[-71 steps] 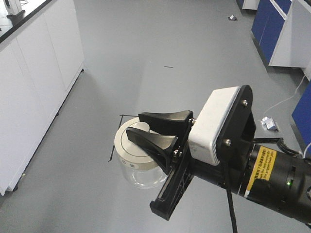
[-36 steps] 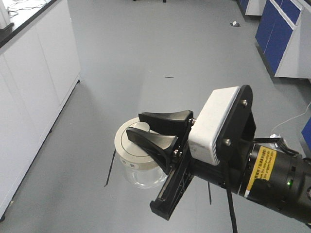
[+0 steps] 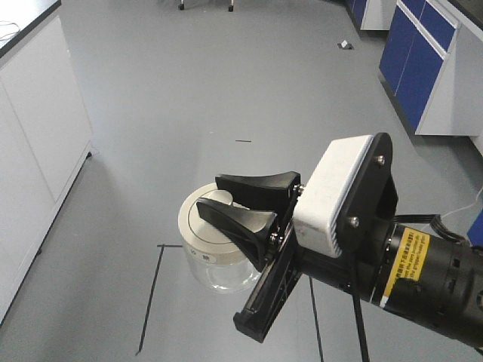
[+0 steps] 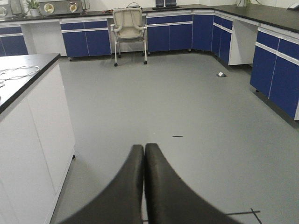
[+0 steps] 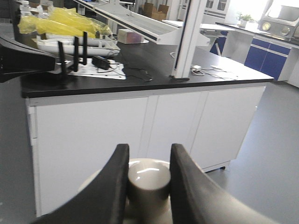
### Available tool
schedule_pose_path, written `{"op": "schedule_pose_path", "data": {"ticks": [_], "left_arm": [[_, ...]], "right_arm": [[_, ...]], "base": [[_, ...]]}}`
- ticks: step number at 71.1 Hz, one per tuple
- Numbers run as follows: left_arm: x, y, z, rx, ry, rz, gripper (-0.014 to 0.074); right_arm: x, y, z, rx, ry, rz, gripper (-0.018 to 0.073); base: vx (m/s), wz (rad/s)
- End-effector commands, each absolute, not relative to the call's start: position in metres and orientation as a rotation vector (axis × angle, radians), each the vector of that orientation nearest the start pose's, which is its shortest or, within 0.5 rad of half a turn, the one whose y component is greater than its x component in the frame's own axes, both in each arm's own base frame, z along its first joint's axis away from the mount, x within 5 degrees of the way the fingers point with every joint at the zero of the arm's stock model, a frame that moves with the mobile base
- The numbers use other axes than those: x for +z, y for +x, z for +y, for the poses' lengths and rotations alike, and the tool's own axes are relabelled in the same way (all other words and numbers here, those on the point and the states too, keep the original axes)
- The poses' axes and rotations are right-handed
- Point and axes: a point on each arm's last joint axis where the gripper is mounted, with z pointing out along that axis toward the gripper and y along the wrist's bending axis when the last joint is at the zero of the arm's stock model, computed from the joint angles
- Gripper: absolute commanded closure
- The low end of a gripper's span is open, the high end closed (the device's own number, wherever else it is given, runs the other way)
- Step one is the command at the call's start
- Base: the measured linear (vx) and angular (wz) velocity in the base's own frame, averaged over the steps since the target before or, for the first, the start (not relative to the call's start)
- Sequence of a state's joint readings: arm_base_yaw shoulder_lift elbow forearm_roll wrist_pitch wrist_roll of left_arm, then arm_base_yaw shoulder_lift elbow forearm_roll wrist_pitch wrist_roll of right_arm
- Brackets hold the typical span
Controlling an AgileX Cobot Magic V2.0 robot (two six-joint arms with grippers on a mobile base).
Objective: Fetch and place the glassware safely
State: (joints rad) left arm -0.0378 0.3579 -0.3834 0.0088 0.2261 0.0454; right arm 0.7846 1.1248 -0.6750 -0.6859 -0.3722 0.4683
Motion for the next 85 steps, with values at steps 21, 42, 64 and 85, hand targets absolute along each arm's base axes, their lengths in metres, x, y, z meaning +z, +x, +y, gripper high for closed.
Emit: {"op": "schedule_pose_path", "data": {"ticks": [21,42,64,85], "left_arm": [[0.3119,0.0870,-0.0030,0.009,0.064,1.595,0.0603],[0.3119,0.0870,-0.0030,0.009,0.064,1.595,0.0603],[0.3119,0.0870,-0.0030,0.009,0.064,1.595,0.0603],[0.3119,0.0870,-0.0030,0.009,0.064,1.595,0.0603]], "right_arm": [[0.3432,0.1523,0.1870,0.713,-0.895,1.271,0.0560],[0.3432,0.1523,0.1870,0.713,-0.895,1.271,0.0560],[0.3432,0.1523,0.1870,0.713,-0.895,1.271,0.0560],[0.3432,0.1523,0.1870,0.713,-0.895,1.271,0.0560]], "base": [[0.43,0.04],[0.44,0.06],[0.43,0.00],[0.44,-0.10]]}}
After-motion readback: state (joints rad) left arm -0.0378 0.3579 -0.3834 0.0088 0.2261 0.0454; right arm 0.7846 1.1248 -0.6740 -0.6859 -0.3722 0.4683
